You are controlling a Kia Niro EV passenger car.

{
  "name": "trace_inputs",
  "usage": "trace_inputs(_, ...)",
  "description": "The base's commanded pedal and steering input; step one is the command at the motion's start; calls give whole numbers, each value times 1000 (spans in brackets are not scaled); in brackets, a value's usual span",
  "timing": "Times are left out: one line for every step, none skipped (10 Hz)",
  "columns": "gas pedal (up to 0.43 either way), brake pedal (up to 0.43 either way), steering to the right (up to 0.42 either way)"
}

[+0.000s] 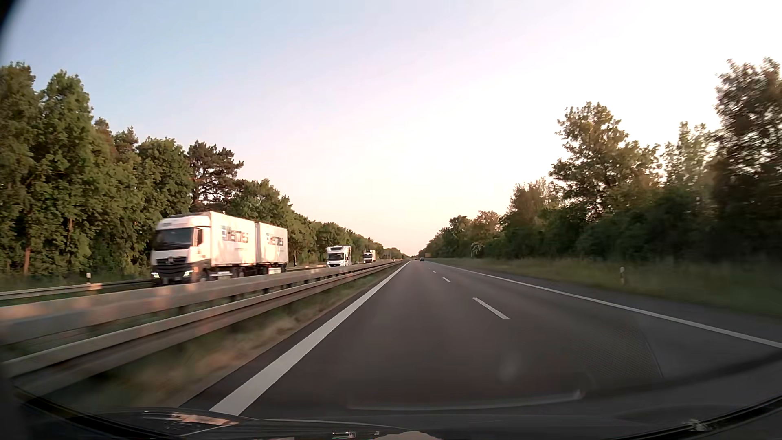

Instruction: Follow the waypoints while adhering to traffic rules and regulations

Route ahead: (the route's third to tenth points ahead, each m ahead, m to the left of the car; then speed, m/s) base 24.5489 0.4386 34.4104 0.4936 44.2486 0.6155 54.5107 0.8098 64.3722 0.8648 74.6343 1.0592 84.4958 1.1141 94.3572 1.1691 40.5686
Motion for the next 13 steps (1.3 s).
trace_inputs(398,18,0)
trace_inputs(398,18,0)
trace_inputs(398,18,0)
trace_inputs(409,18,0)
trace_inputs(409,18,1)
trace_inputs(409,18,1)
trace_inputs(409,18,2)
trace_inputs(421,18,2)
trace_inputs(429,18,2)
trace_inputs(441,18,1)
trace_inputs(441,18,1)
trace_inputs(449,18,2)
trace_inputs(449,18,2)
